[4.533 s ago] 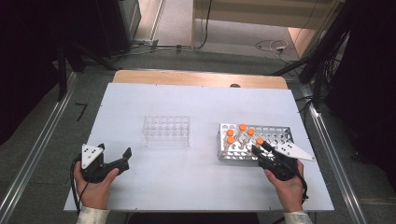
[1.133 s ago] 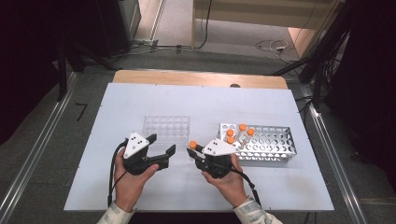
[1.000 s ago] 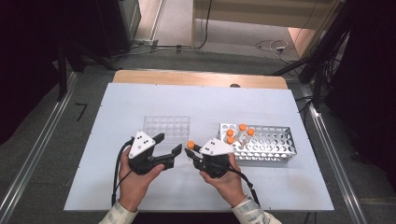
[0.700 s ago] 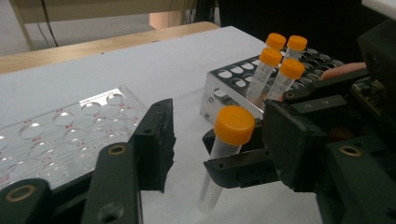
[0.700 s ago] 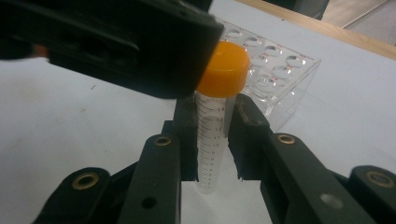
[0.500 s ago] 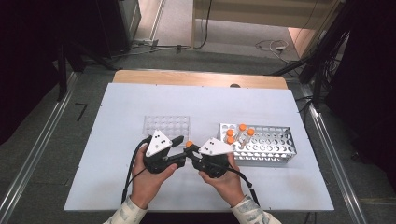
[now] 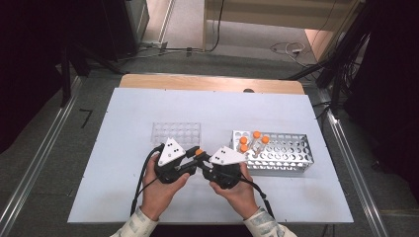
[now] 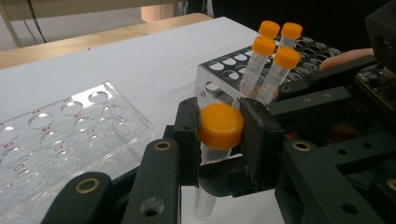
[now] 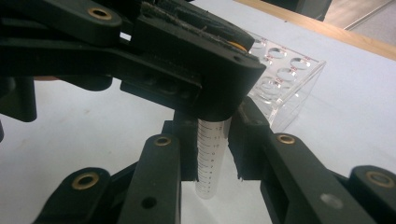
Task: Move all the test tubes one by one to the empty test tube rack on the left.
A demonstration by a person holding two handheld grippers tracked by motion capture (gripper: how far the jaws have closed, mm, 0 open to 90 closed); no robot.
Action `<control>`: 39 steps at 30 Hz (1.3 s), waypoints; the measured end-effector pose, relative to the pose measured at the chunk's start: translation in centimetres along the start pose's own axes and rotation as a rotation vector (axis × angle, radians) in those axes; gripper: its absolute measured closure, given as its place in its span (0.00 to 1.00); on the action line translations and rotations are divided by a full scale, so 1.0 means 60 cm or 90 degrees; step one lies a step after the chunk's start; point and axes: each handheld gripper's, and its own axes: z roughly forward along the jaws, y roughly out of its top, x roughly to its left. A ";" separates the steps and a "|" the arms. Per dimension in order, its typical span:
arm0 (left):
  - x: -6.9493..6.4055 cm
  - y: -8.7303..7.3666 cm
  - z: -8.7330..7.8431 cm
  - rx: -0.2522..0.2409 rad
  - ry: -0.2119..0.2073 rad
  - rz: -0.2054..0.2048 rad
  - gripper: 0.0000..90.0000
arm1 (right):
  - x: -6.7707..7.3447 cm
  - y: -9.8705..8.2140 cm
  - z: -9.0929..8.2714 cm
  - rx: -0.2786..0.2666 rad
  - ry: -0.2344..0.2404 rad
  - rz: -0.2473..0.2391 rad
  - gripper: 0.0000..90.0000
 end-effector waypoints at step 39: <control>0.069 0.096 -0.009 -0.035 0.082 -0.005 0.78 | -0.013 -0.005 -0.026 -0.017 0.024 0.027 0.30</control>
